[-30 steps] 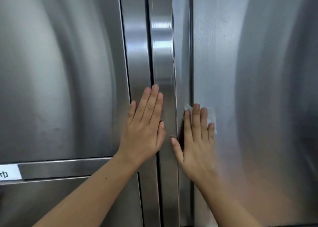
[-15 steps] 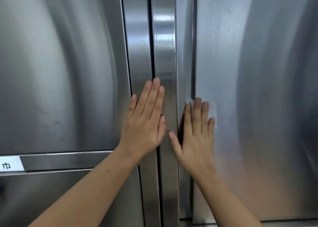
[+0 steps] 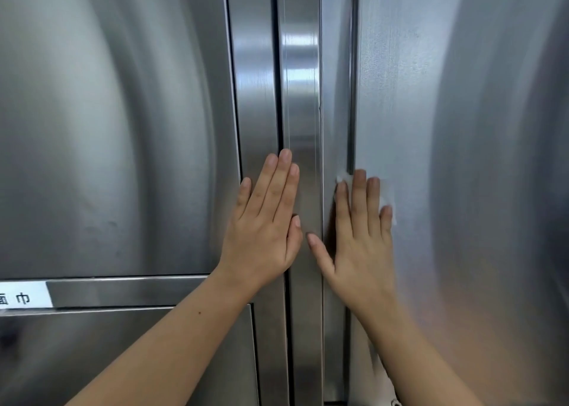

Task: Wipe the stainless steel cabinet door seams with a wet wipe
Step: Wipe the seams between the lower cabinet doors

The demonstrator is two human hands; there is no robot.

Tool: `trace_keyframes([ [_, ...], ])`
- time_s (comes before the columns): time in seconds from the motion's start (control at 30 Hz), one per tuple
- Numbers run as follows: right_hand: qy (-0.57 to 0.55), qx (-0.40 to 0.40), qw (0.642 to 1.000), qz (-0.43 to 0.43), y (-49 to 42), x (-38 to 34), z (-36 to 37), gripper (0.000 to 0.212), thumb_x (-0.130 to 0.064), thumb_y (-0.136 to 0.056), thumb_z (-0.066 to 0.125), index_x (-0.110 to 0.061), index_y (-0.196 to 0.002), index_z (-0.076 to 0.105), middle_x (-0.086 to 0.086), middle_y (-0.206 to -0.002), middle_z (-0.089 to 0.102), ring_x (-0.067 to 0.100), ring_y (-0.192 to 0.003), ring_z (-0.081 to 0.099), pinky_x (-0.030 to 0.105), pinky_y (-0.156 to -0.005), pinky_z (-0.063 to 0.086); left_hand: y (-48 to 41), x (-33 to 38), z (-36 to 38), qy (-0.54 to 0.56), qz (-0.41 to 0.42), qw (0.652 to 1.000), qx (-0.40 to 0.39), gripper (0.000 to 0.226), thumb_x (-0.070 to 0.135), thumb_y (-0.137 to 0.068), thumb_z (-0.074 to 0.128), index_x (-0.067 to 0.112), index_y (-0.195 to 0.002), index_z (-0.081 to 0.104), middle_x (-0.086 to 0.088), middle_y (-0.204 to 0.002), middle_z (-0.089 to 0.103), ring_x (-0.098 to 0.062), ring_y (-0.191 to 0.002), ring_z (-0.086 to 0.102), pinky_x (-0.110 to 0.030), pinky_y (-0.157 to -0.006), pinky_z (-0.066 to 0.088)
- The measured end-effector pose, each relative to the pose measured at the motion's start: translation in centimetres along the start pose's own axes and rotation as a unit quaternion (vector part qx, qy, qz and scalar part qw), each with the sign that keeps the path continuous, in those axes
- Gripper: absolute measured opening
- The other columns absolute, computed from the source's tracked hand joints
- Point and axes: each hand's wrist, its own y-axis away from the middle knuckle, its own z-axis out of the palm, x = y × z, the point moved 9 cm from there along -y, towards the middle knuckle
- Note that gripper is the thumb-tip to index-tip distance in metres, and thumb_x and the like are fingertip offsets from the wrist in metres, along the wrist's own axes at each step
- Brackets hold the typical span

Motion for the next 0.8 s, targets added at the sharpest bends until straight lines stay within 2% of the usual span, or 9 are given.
trace_keyframes([
  [0.13,0.014,-0.033,0.999,0.014,4.5,-0.1,1.5,0.073,-0.054,-0.093,0.021,-0.002,-0.144,0.022,0.016,-0.152,0.006,0.023,-0.143,-0.009,0.052,-0.11,0.009,0.0,0.1,-0.1,0.002,-0.006,1.0,-0.003,0.062,0.02,-0.085,0.037,-0.001,-0.141,0.023,-0.011,-0.15,0.015,-0.016,-0.142,0.005,-0.045,-0.113,0.014],
  [0.2,-0.005,-0.026,0.999,0.031,3.9,-0.3,1.3,0.074,-0.051,-0.091,0.027,-0.001,-0.145,0.02,0.016,-0.152,0.002,0.023,-0.142,-0.009,0.051,-0.11,0.005,0.4,0.1,0.0,-0.001,-0.005,1.0,-0.011,0.062,0.02,-0.086,0.037,-0.001,-0.142,0.021,-0.012,-0.15,0.015,-0.017,-0.142,0.004,-0.044,-0.113,0.012],
  [0.27,-0.026,-0.005,0.999,0.037,1.5,-0.6,0.3,0.075,-0.051,-0.09,0.028,-0.002,-0.146,0.016,0.012,-0.152,-0.006,0.022,-0.141,-0.011,0.043,-0.115,-0.005,0.8,0.3,0.1,-0.003,0.002,1.0,-0.014,0.062,0.021,-0.086,0.037,-0.001,-0.142,0.02,-0.012,-0.15,0.015,-0.017,-0.142,0.004,-0.044,-0.113,0.011],
  [0.37,-0.033,0.021,0.999,0.018,-2.2,-0.6,-1.1,0.077,-0.054,-0.09,0.028,-0.004,-0.148,0.013,0.008,-0.152,-0.011,0.021,-0.141,-0.013,0.036,-0.113,-0.014,1.2,0.4,0.1,-0.008,0.006,1.0,-0.008,0.061,0.022,-0.087,0.036,0.0,-0.142,0.021,-0.012,-0.15,0.016,-0.017,-0.142,0.003,-0.043,-0.113,0.011],
  [0.5,-0.014,0.003,1.0,0.001,-1.3,-0.1,-0.5,0.077,-0.056,-0.092,0.025,-0.006,-0.149,0.014,0.009,-0.154,-0.008,0.023,-0.143,-0.011,0.036,-0.114,-0.012,1.1,0.4,0.1,-0.006,0.007,1.0,-0.001,0.061,0.022,-0.087,0.036,0.0,-0.142,0.021,-0.013,-0.15,0.017,-0.017,-0.143,0.005,-0.043,-0.113,0.012],
  [0.57,-0.001,-0.026,1.0,0.009,2.1,0.2,1.0,0.075,-0.055,-0.093,0.022,-0.005,-0.148,0.015,0.011,-0.155,-0.006,0.023,-0.143,-0.011,0.04,-0.116,-0.006,1.2,0.4,0.1,-0.001,0.004,1.0,-0.004,0.061,0.022,-0.087,0.036,0.0,-0.142,0.022,-0.012,-0.15,0.017,-0.017,-0.142,0.004,-0.044,-0.113,0.013],
  [0.63,0.021,-0.062,0.998,0.017,6.3,0.4,2.6,0.075,-0.056,-0.094,0.014,-0.004,-0.148,0.009,0.009,-0.156,-0.013,0.023,-0.143,-0.013,0.044,-0.116,-0.003,1.3,0.6,0.2,0.007,-0.003,1.0,-0.01,0.061,0.021,-0.087,0.036,0.0,-0.142,0.022,-0.012,-0.15,0.016,-0.017,-0.142,0.004,-0.044,-0.112,0.014],
  [0.73,0.022,-0.099,0.995,0.019,10.3,0.7,4.1,0.072,-0.058,-0.094,0.007,-0.012,-0.147,-0.008,0.001,-0.153,-0.028,0.02,-0.141,-0.02,0.038,-0.113,-0.011,1.9,0.9,0.2,0.014,-0.011,1.0,-0.021,0.06,0.021,-0.087,0.037,-0.002,-0.141,0.025,-0.013,-0.149,0.016,-0.018,-0.141,0.007,-0.045,-0.112,0.015],
  [0.8,0.015,-0.094,0.995,0.025,9.8,0.8,4.0,0.074,-0.058,-0.094,0.009,-0.009,-0.148,-0.006,0.002,-0.153,-0.026,0.019,-0.141,-0.021,0.04,-0.114,-0.01,2.3,1.1,0.1,0.02,-0.014,0.999,-0.023,0.059,0.02,-0.087,0.037,-0.003,-0.14,0.026,-0.014,-0.149,0.016,-0.02,-0.141,0.01,-0.045,-0.112,0.015],
])
